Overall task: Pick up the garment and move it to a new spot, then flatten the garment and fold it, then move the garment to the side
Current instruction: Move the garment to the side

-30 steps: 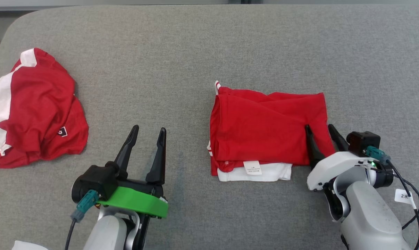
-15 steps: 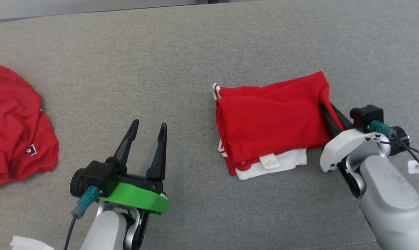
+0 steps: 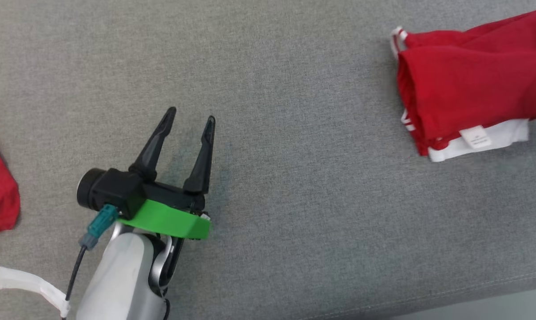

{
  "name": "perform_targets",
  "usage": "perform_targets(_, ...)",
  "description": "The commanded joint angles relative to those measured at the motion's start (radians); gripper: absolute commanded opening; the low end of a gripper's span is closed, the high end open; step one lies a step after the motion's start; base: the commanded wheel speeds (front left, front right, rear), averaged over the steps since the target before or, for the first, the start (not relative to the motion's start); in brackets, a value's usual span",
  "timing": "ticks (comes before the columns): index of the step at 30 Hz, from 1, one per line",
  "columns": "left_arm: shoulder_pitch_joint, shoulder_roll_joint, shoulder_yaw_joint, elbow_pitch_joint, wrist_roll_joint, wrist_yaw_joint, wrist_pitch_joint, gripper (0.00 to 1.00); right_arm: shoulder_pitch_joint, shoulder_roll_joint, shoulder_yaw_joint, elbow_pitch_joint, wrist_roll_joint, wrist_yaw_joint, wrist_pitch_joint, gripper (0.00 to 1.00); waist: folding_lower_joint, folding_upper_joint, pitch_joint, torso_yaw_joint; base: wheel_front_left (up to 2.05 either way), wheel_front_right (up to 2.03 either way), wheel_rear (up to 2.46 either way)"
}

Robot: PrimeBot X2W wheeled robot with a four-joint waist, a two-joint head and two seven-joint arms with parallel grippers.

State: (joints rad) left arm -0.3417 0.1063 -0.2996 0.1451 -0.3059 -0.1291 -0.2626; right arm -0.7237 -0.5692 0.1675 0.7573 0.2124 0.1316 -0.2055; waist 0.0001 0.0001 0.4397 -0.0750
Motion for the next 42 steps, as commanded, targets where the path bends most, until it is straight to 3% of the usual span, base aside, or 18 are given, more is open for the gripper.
perform_targets(1, -0.03, 0.011, 0.011, -0.004, -0.006, -0.003, -0.003, 1.0, -0.026, -0.024, -0.019, 0.021, -0.01, -0.002, -0.008, 0.0, -0.0001, -0.0001, 0.065, -0.002, 0.0, 0.0, 0.0)
perform_targets(7, -0.078, 0.02, 0.009, -0.016, -0.015, -0.003, -0.003, 1.0, -0.095, -0.105, -0.063, 0.122, -0.049, -0.002, -0.018, 0.0, -0.0001, -0.0001, 0.099, 0.033, 0.0, 0.0, 0.0)
perform_targets(13, -0.082, 0.012, 0.012, -0.016, -0.021, -0.003, -0.003, 1.0, -0.154, -0.122, -0.097, 0.197, -0.09, -0.002, -0.027, 0.0, -0.0001, -0.0001, 0.098, 0.053, 0.0, 0.0, 0.0)
perform_targets(14, -0.078, 0.01, 0.012, -0.014, -0.021, -0.003, -0.003, 1.0, -0.165, -0.118, -0.115, 0.21, -0.095, -0.002, -0.03, 1.0, -0.0001, -0.0001, 0.092, 0.055, 0.0, 0.0, 0.0)
perform_targets(19, -0.05, -0.004, 0.027, -0.006, -0.029, -0.003, -0.003, 1.0, -0.163, -0.069, -0.154, 0.241, -0.122, -0.002, -0.044, 1.0, -0.0001, -0.0001, 0.03, 0.068, 0.0, 0.0, 0.0)
perform_targets(25, -0.002, -0.021, 0.067, -0.002, -0.034, -0.003, -0.003, 1.0, -0.126, 0.024, -0.138, 0.187, -0.106, -0.002, -0.058, 1.0, -0.0001, -0.0001, -0.082, 0.082, 0.0, 0.0, 0.0)
perform_targets(31, 0.066, -0.038, 0.122, -0.007, -0.031, -0.003, -0.003, 1.0, -0.029, 0.143, -0.096, -0.001, -0.032, -0.002, -0.06, 1.0, -0.0001, -0.0001, -0.189, 0.11, 0.0, 0.0, 0.0)
perform_targets(42, 0.191, -0.053, 0.193, -0.024, -0.017, -0.003, -0.002, 1.0, 0.317, 0.356, -0.127, -0.397, 0.056, -0.002, -0.06, 1.0, -0.0001, -0.0001, -0.31, 0.157, 0.0, 0.0, 0.0)
